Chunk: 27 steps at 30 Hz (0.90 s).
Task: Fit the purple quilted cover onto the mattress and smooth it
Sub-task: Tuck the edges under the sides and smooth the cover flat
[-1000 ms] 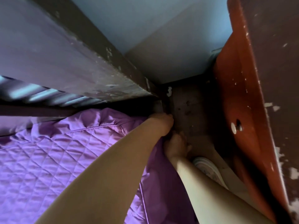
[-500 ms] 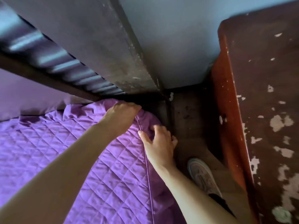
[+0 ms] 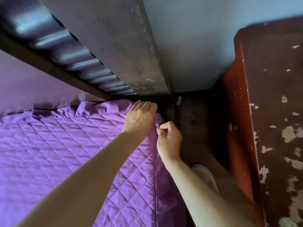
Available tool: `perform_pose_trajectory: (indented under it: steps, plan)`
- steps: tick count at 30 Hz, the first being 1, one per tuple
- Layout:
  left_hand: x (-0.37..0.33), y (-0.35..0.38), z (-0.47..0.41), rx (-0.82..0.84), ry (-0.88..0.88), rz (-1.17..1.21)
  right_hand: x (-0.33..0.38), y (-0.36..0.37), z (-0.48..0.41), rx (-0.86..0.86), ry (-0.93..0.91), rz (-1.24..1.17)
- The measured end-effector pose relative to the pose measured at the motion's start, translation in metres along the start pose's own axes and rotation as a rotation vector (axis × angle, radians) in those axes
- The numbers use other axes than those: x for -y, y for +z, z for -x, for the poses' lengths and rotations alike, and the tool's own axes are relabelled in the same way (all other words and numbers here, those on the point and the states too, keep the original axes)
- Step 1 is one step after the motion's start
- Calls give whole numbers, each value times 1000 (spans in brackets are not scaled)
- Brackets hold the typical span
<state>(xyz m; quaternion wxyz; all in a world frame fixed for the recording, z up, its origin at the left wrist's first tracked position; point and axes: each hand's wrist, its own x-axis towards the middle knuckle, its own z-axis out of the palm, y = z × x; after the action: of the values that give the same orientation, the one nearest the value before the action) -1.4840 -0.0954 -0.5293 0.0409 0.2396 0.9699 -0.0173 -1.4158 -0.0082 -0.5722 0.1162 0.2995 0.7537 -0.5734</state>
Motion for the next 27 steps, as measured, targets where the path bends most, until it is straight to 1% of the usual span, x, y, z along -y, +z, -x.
perform_pose_trajectory:
  steps: [1,2,4,5,6,7,8,9,10,11,12,13,15,16,17,18,19,20,21,23,25,26,27]
  plan:
    - [3,2,9,-61,-45,80,0,1,0,15,-1,-11]
    - [4,5,22,-90,-127,121,0,-1,-1,25,-7,-14]
    - [8,5,56,-88,-380,96,0,-5,-3,26,-24,-4]
    - [10,6,71,-58,-506,87,1,-6,-4,19,-29,3]
    - [11,7,81,6,-610,98,1,-6,-4,7,-21,9]
    - [14,9,88,81,-676,137,3,-5,-2,-7,-16,23]
    - [16,12,87,142,-699,178,5,-4,0,-38,-39,59]
    - [20,16,87,185,-700,198,9,-2,4,-91,-126,128]
    - [20,19,82,220,-697,199,14,0,7,-142,-266,218]
    - [21,21,80,239,-696,203,20,4,12,-154,-434,321]
    - [21,22,77,249,-695,206,26,9,15,-116,-593,417]
    - [22,22,76,246,-694,222,29,16,17,-38,-731,530]
    - [27,20,79,248,-661,259,26,30,12,92,-916,756]
    - [30,17,81,228,-617,260,21,33,6,146,-942,838]
    - [35,16,88,175,-571,257,15,33,2,182,-934,892]
    - [40,11,95,86,-559,253,11,32,-1,204,-892,912]
    - [49,12,103,11,-592,241,9,28,-2,210,-832,905]
    - [59,14,109,-23,-664,223,11,25,0,204,-786,900]
    - [68,15,112,-8,-745,220,15,25,3,182,-779,913]
    - [80,17,109,99,-847,256,26,33,10,167,-855,975]
    - [83,17,95,190,-867,315,35,48,9,174,-991,1041]
    - [84,17,88,213,-863,329,38,55,5,193,-1028,1072]
    - [83,16,79,238,-836,316,38,59,0,205,-1024,1106]
